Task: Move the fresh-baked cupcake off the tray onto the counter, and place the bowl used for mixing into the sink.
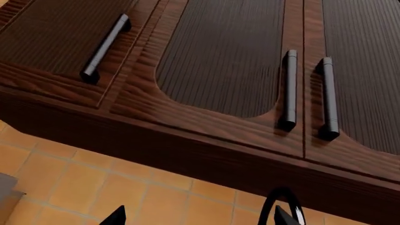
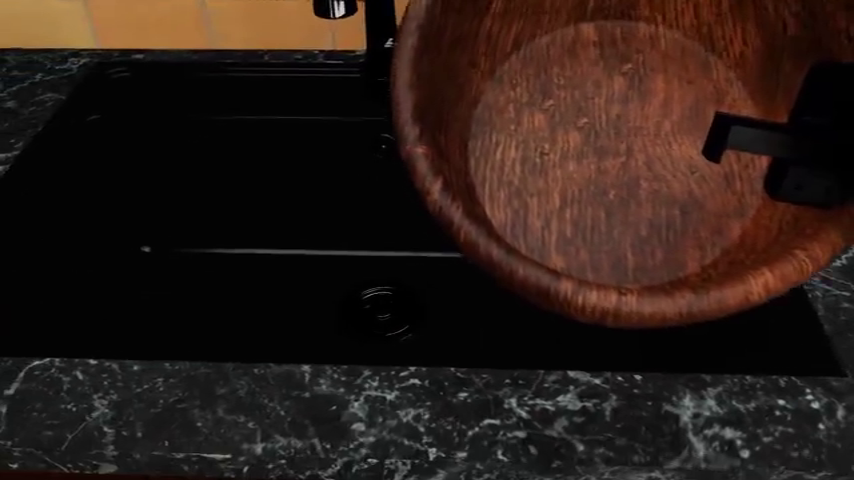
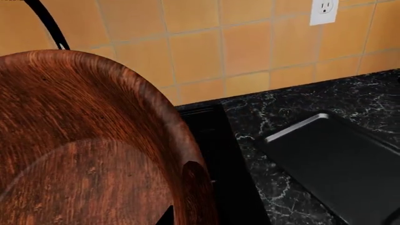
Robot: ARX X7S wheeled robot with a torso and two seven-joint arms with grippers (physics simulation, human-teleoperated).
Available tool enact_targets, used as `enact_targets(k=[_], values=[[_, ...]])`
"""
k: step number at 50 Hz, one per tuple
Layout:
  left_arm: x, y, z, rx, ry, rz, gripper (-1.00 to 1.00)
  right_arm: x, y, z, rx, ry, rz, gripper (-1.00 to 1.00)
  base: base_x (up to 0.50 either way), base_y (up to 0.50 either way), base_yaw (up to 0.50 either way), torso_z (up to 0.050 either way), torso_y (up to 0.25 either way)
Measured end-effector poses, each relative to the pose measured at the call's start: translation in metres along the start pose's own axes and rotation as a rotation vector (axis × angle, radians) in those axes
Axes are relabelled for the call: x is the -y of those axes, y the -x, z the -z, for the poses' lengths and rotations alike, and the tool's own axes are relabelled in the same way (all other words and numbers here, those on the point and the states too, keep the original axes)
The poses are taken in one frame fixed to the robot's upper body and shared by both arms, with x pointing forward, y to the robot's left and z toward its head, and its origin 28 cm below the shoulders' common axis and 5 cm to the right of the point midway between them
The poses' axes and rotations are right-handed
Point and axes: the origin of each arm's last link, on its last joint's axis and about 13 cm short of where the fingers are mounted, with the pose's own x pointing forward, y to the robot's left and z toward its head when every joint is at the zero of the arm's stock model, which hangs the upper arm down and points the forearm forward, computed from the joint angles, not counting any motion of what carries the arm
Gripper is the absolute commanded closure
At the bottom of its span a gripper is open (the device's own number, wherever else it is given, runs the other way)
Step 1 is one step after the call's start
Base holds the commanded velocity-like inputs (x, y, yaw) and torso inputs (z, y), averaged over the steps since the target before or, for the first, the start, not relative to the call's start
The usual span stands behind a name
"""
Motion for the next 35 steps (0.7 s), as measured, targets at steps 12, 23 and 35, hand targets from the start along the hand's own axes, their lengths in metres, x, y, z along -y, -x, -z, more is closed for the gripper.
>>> enact_targets(k=[12,23,35], values=[[0.0,0.0,0.0,-0.002,-0.005,0.0,-1.0,0.01,-0.012,0.024,-0.038,-0.035,0.03,1.0,0.0,0.0,0.0,0.0,0.0],[0.0,0.0,0.0,-0.003,-0.007,-0.001,-1.0,0.009,-0.021,0.034,-0.06,-0.016,0.027,1.0,0.47,0.16,0.0,0.0,0.0],[0.0,0.0,0.001,-0.003,-0.011,0.002,-1.0,0.005,-0.029,0.043,-0.092,0.006,0.016,1.0,0.27,0.17,0.0,0.0,0.001]])
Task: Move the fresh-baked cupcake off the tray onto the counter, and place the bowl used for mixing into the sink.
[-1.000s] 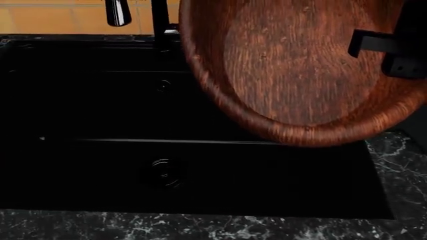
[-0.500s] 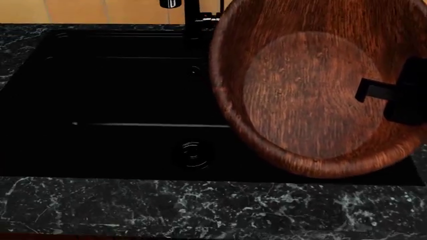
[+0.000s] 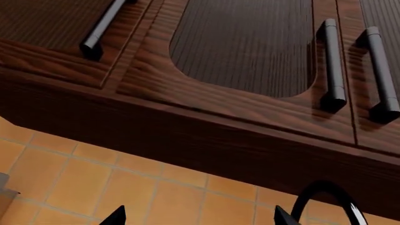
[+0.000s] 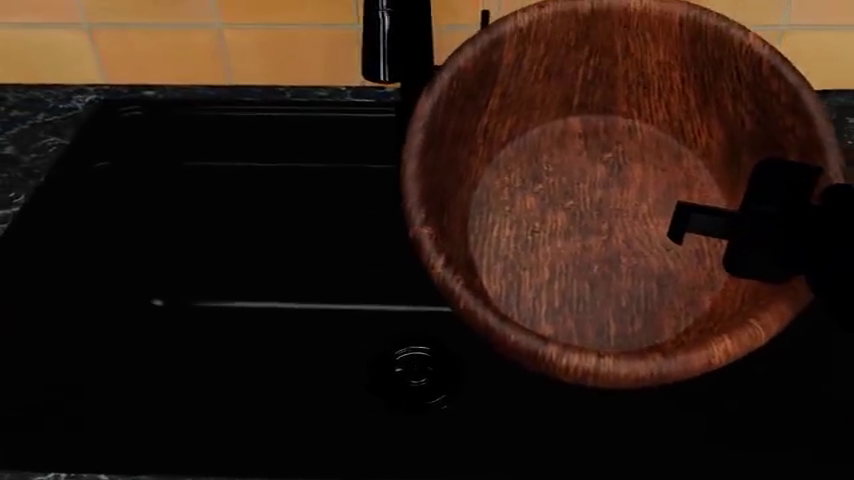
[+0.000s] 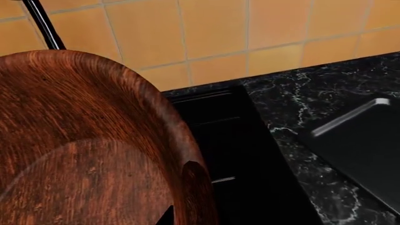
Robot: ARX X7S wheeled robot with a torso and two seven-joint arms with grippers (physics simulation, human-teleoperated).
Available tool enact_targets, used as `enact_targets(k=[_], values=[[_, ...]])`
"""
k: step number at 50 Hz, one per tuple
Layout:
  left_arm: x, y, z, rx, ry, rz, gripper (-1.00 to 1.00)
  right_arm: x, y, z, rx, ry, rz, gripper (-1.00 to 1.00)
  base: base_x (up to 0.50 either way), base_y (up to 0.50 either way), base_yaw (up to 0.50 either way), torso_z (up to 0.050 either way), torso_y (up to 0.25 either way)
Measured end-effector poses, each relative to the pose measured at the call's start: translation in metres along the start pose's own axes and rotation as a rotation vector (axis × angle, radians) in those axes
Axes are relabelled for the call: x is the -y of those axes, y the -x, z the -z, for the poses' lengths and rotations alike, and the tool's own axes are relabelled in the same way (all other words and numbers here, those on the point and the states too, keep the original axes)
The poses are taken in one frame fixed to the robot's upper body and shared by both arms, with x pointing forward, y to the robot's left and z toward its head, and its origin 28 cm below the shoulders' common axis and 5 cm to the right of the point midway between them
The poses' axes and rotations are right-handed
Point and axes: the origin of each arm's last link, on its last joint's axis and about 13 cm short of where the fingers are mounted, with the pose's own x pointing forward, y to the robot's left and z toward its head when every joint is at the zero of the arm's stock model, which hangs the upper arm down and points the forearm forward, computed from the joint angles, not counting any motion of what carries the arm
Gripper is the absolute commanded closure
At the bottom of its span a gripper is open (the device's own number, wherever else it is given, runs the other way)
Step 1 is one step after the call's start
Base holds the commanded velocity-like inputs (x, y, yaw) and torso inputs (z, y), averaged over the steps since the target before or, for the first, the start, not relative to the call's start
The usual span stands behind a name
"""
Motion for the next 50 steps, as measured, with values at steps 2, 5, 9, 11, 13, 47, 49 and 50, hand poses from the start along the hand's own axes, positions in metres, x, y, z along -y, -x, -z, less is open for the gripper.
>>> enact_targets(k=[2,5,9,11,13,47,49,50], values=[[0.0,0.0,0.0,0.0,-0.001,0.001,-1.0,0.0,-0.002,0.002,-0.007,0.002,0.002,1.0,0.13,0.18,0.0,0.0,0.0],[0.0,0.0,0.0,0.0,-0.002,0.001,-1.0,0.0,-0.004,0.005,-0.017,0.004,0.002,1.0,0.14,0.2,0.0,0.0,0.003],[0.0,0.0,0.0,0.0,-0.004,0.002,-1.0,0.0,-0.008,0.009,-0.027,0.001,0.001,1.0,0.06,0.07,0.0,0.0,0.0],[0.0,0.0,0.0,-0.001,-0.005,0.002,-1.0,0.001,-0.009,0.011,-0.031,-0.002,0.007,1.0,0.0,0.0,0.0,0.0,0.0],[0.0,0.0,0.0,-0.001,-0.006,0.003,-1.0,0.002,-0.01,0.013,-0.035,-0.006,0.013,1.0,0.0,0.0,0.0,0.0,0.0],[0.001,0.0,0.0,-0.005,-0.011,0.007,-1.0,0.002,-0.047,0.039,-0.113,-0.037,0.011,1.0,0.0,0.0,0.0,0.0,0.0],[0.001,0.0,0.0,-0.006,-0.011,0.008,-1.0,0.001,-0.05,0.04,-0.117,-0.037,0.01,1.0,0.0,0.0,0.0,0.0,0.0],[0.001,0.0,0.0,-0.006,-0.011,0.008,-1.0,0.001,-0.052,0.04,-0.119,-0.037,0.01,1.0,0.0,0.0,0.0,0.0,0.0]])
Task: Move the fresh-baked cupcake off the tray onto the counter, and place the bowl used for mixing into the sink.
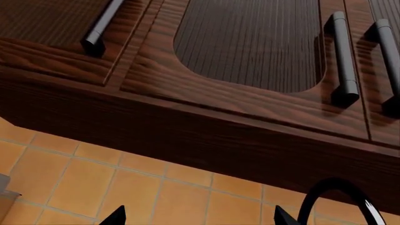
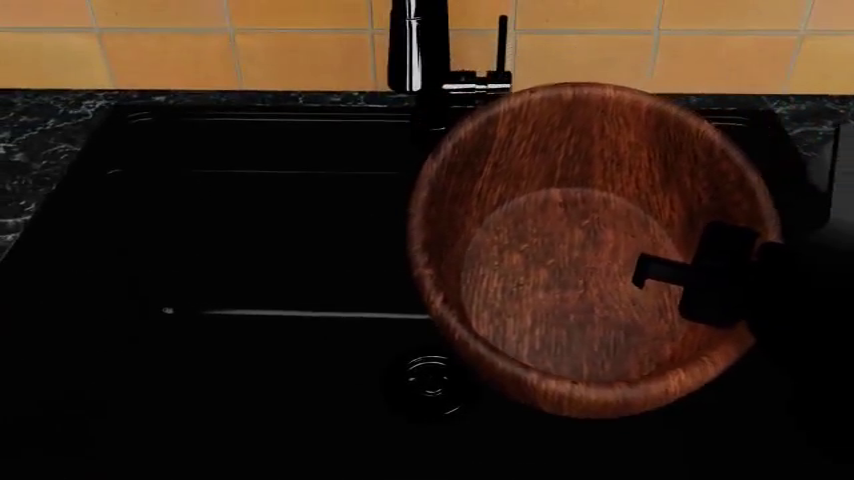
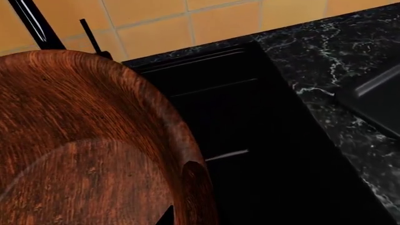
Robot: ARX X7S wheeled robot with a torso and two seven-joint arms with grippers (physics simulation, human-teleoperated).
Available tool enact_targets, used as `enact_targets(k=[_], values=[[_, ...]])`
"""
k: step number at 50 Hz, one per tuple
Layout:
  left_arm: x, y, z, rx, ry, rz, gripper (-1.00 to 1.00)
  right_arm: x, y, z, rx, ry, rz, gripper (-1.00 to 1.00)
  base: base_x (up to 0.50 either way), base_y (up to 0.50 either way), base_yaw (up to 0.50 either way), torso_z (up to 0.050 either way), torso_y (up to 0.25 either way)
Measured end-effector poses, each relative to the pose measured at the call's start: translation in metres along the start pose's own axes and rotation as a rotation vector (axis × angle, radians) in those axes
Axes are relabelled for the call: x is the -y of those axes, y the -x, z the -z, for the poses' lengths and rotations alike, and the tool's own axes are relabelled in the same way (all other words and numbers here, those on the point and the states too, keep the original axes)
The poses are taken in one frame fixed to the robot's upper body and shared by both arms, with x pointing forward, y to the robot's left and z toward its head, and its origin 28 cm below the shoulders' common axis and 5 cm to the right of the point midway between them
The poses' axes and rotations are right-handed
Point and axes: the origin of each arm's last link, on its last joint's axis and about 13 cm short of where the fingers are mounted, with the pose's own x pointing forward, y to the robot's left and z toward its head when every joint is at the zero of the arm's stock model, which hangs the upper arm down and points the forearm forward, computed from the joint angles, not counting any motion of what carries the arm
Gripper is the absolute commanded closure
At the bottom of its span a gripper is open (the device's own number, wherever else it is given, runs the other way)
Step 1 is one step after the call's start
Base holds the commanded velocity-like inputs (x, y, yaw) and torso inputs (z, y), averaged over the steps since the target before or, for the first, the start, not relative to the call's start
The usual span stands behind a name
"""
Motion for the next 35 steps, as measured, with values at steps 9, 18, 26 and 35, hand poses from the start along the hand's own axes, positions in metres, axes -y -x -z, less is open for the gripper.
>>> enact_targets(k=[9,18,26,35], values=[[0.0,0.0,0.0,-0.001,-0.001,0.002,-1.0,-0.003,-0.012,0.004,-0.022,0.006,-0.004,1.0,0.0,0.0,0.0,0.001,0.001],[0.0,0.0,0.0,0.0,-0.001,0.003,-1.0,-0.004,-0.025,0.011,-0.055,0.021,-0.003,1.0,0.2,0.0,0.0,0.0,0.0],[0.0,0.0,0.0,0.001,-0.002,0.004,-1.0,-0.006,-0.033,0.016,-0.077,0.036,-0.005,1.0,0.37,0.0,0.0,0.0,0.001],[0.0,0.0,0.0,0.001,-0.002,0.004,-1.0,-0.006,-0.038,0.026,-0.11,0.057,0.009,1.0,0.1,0.0,0.0,0.0,0.001]])
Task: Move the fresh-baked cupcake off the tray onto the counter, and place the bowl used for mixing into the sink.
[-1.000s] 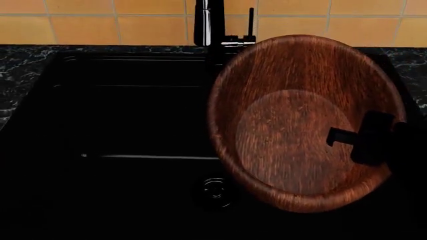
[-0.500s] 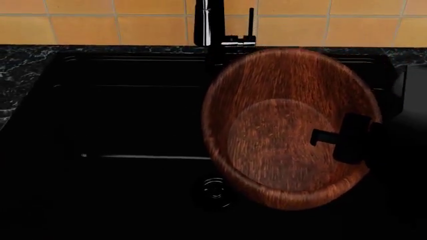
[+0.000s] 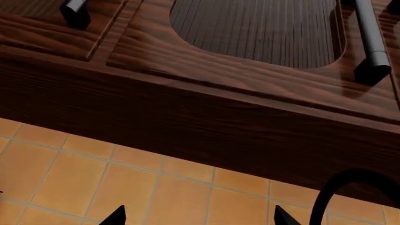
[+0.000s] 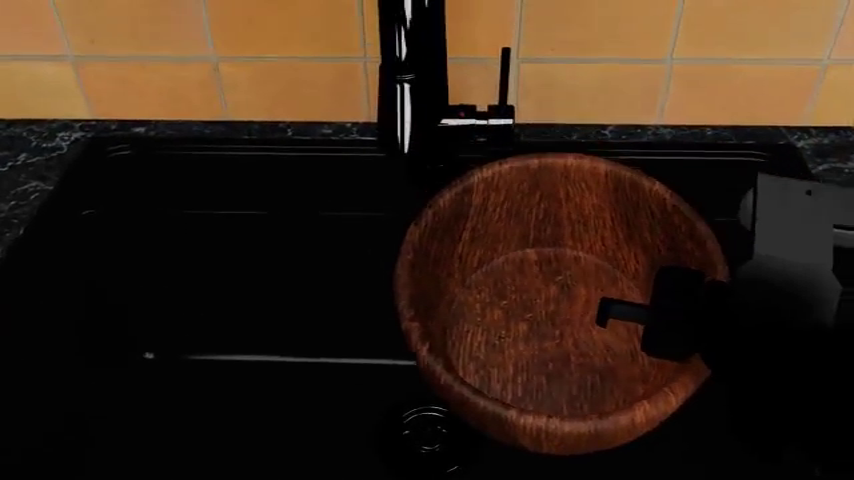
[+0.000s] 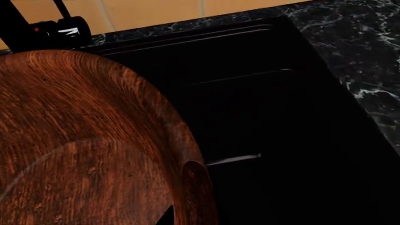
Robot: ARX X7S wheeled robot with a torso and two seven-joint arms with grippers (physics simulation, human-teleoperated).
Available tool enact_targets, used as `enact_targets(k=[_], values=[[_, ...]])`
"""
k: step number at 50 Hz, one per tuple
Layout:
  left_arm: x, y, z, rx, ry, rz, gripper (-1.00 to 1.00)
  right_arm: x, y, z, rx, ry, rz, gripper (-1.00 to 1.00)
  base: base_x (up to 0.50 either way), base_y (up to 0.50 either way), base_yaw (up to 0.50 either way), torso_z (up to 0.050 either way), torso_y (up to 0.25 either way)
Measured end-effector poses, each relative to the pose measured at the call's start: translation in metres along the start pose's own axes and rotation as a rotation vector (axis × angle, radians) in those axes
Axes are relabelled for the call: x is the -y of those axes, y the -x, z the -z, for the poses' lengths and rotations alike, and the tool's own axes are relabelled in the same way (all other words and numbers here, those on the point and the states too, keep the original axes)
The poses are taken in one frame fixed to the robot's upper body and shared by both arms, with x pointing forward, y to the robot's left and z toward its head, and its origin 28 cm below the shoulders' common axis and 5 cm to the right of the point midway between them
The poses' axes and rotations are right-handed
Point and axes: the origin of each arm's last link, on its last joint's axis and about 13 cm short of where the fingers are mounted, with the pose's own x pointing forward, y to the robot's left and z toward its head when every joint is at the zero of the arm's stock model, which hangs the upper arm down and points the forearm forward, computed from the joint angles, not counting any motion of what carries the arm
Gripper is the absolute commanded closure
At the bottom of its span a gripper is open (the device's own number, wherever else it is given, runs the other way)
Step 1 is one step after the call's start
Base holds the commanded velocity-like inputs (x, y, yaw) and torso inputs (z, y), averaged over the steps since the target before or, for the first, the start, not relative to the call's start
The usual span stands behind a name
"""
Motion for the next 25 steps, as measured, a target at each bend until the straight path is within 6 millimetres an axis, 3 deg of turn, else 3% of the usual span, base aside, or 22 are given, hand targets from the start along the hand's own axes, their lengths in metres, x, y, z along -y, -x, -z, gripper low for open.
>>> enact_targets(k=[25], values=[[0.0,0.0,0.0,-0.002,-0.004,0.0,-1.0,-0.011,-0.024,0.024,-0.094,0.046,-0.028,1.0,0.0,0.0,0.0,0.0,0.0]])
